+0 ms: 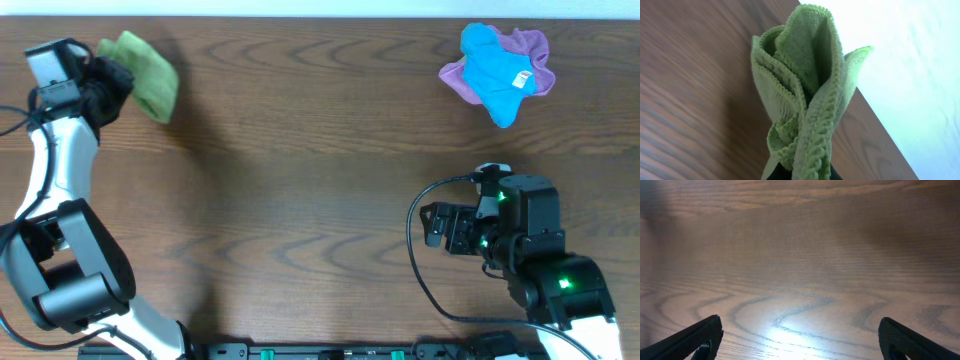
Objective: Fold the cloth
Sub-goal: 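Lower the folded towel at the far left corner and open the left gripper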
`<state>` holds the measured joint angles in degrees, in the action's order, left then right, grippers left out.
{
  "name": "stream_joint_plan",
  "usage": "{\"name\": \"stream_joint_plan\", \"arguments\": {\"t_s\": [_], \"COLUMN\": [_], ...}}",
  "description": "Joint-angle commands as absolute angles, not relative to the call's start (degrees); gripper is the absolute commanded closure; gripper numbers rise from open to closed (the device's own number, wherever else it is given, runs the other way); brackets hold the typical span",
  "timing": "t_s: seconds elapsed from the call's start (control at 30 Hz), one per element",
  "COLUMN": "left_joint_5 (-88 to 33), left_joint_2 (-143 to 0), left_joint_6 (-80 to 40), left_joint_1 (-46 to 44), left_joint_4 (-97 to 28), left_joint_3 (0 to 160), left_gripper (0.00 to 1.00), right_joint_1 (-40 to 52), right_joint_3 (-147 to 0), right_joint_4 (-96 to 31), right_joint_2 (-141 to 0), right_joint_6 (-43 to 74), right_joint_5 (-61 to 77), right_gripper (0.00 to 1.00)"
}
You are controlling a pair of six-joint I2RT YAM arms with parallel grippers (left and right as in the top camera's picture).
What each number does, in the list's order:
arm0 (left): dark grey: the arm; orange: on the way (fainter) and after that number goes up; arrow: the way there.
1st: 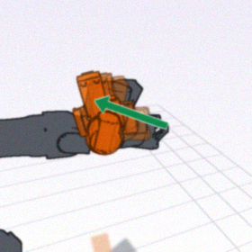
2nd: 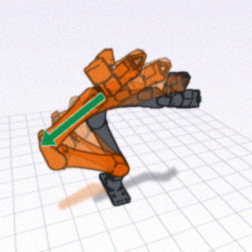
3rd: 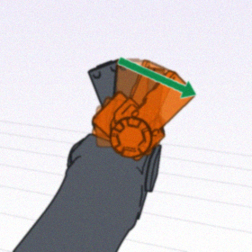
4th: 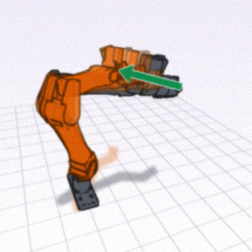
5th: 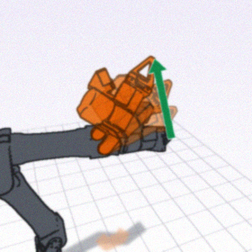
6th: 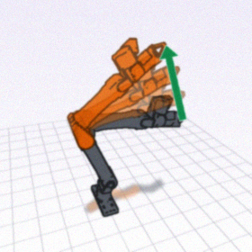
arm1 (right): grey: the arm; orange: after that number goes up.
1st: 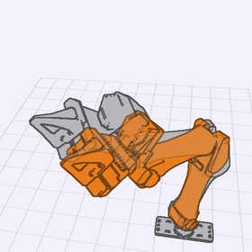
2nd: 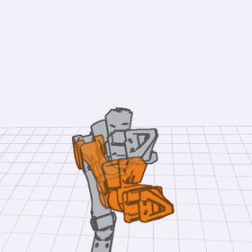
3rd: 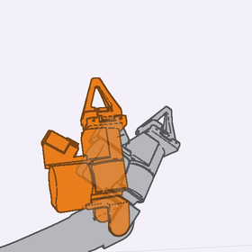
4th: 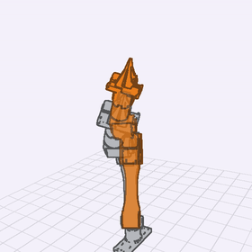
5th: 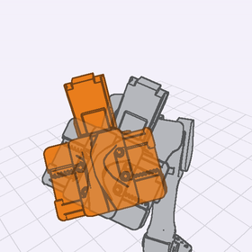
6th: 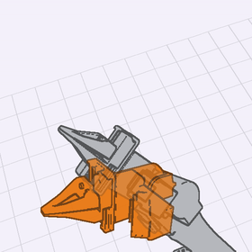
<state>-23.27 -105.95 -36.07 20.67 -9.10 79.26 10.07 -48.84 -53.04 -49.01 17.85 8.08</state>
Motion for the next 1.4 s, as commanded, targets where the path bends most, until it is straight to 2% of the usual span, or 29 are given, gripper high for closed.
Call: {"name": "stream_joint_plan", "arguments": {"t_s": [0.0, 0.27, 0.7, 1.2, 1.37], "left_joint_5": [-21.6, -21.6, -24.2, -25.7, -26.1], "left_joint_2": [-106.5, -113.9, -128.9, -129.2, -129.2], "left_joint_6": [-34.7, -39.7, -41.6, -39.4, -35.3], "left_joint_1": [21.4, 21.4, 22.1, 29.4, 30.6], "left_joint_4": [-6.5, 3.6, 3.7, -7.4, -11.0], "left_joint_3": [80.4, 81.2, 92.1, 92.1, 92.1], "left_gripper": [0.94, 0.94, 0.94, 0.94, 0.94], "right_joint_1": [9.7, 9.7, 9.7, 9.7, 9.7], "right_joint_3": [-48.4, -48.4, -48.4, -48.4, -48.4], "right_joint_4": [-53.1, -53.1, -53.1, -53.1, -53.1], "right_joint_2": [-48.8, -48.8, -48.8, -48.8, -48.8], "right_joint_6": [18.9, 18.9, 18.9, 18.9, 18.9], "right_joint_5": [7.9, 7.9, 7.9, 7.9, 7.9], "right_gripper": [0.01, 0.01, 0.01, 0.01, 0.01]}}
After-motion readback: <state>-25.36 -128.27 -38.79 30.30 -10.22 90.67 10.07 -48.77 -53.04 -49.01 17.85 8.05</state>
